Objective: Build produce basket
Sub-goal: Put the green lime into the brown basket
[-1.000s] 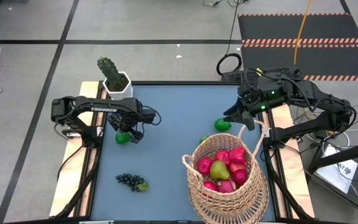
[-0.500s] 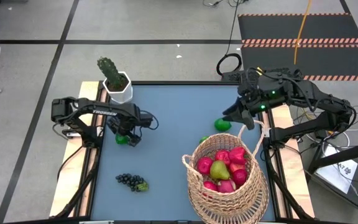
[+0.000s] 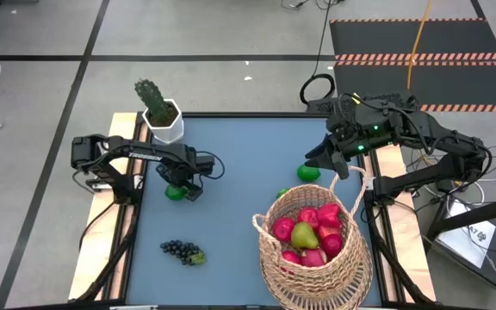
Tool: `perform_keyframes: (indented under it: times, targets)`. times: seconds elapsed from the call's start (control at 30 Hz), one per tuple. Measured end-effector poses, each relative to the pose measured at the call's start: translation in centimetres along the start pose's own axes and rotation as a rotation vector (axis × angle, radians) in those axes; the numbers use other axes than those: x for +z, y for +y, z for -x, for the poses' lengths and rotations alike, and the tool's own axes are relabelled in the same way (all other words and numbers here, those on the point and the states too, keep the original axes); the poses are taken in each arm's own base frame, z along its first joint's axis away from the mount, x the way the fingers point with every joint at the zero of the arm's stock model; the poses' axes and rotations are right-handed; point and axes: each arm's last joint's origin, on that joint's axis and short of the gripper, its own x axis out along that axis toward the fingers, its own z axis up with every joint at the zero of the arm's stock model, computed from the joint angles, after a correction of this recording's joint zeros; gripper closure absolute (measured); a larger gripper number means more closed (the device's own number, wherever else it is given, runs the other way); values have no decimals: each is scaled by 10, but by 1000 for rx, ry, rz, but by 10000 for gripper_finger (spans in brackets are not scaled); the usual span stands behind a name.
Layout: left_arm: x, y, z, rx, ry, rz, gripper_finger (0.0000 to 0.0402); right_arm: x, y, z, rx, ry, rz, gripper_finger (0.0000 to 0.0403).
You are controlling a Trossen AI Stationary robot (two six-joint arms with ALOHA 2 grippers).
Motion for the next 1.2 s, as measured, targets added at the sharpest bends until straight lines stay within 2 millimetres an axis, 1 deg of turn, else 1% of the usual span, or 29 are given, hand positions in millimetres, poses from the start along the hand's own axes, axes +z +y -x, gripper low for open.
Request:
perform_keyframes:
  times: [0.13, 0.2, 0.47, 0.53, 0.63, 0.77, 0.9, 1.03, 1.2]
  targets:
    - [0, 0, 0, 2, 2, -5, 76, 0, 0, 0, 0, 0, 1, 250]
    - [-1, 0, 0, -8, 11, -4, 82, 0, 0, 0, 0, 0, 4, 250]
    - [-3, -2, 2, -84, 85, 12, 69, 0, 0, 0, -1, 0, 38, 250]
    - [-2, -4, 6, -102, 94, 13, 73, 0, 0, 0, 0, 0, 52, 250]
    - [1, -8, 18, -124, 80, 19, 81, 0, 0, 0, -1, 0, 57, 250]
    - [9, -17, 44, -177, 5, 11, 81, 0, 0, 0, -1, 0, 78, 250]
    - [17, -26, 79, -240, -107, 9, 72, 0, 0, 0, -2, -1, 83, 250]
    - [22, -33, 120, -322, -233, 11, 72, 0, 0, 0, -3, -1, 83, 250]
    - [21, -37, 179, -436, -415, 24, 76, 0, 0, 0, -4, -2, 106, 250]
